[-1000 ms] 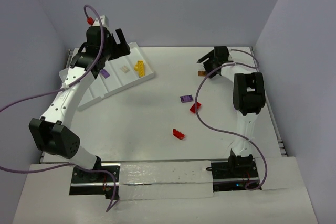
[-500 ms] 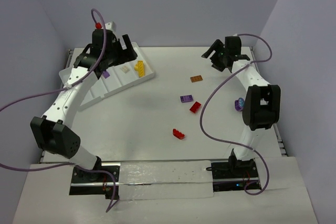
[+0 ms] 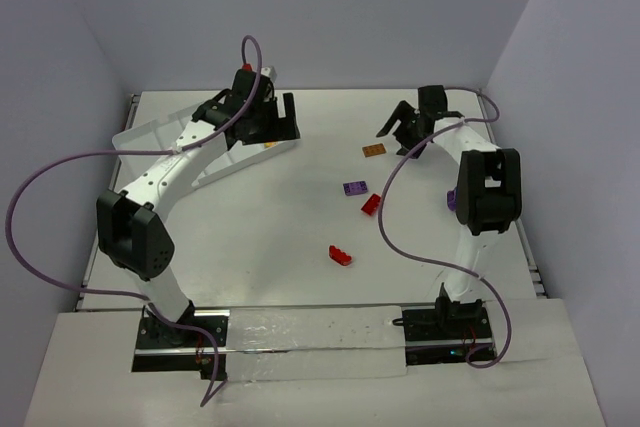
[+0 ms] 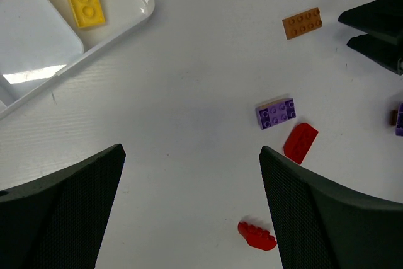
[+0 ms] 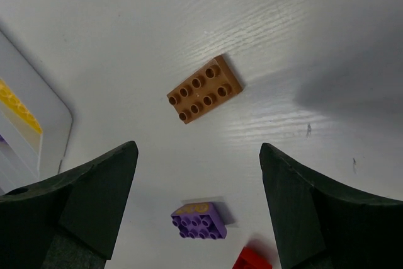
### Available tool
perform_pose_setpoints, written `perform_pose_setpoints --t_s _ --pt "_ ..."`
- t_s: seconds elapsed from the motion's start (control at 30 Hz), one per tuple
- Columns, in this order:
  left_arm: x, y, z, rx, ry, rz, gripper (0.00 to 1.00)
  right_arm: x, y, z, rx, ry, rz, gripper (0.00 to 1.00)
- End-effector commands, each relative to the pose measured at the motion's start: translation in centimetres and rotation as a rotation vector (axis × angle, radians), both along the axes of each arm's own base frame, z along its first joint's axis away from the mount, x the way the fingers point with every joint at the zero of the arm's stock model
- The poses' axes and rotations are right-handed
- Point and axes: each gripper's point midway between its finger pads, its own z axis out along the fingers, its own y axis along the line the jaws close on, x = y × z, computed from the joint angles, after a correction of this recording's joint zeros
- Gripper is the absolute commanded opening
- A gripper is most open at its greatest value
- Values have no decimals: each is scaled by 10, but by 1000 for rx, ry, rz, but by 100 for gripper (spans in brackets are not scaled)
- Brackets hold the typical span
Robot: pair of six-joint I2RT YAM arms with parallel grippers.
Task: Sort the legos into containers by color
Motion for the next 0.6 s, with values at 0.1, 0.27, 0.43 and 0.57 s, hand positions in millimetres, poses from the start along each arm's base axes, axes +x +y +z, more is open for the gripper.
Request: perform_pose_setpoints --t_s 0.1,0.27,0.43,0.57 --pt "10 8 33 2 -90 30 96 19 27 -20 19 25 55 86" --pt "13 12 33 21 -105 49 96 28 42 -36 -4 57 64 86" --pt "17 14 33 33 -111 54 96 39 50 -55 -87 94 87 86" --pt "18 16 30 47 -115 59 96 49 57 -58 -195 102 118 87"
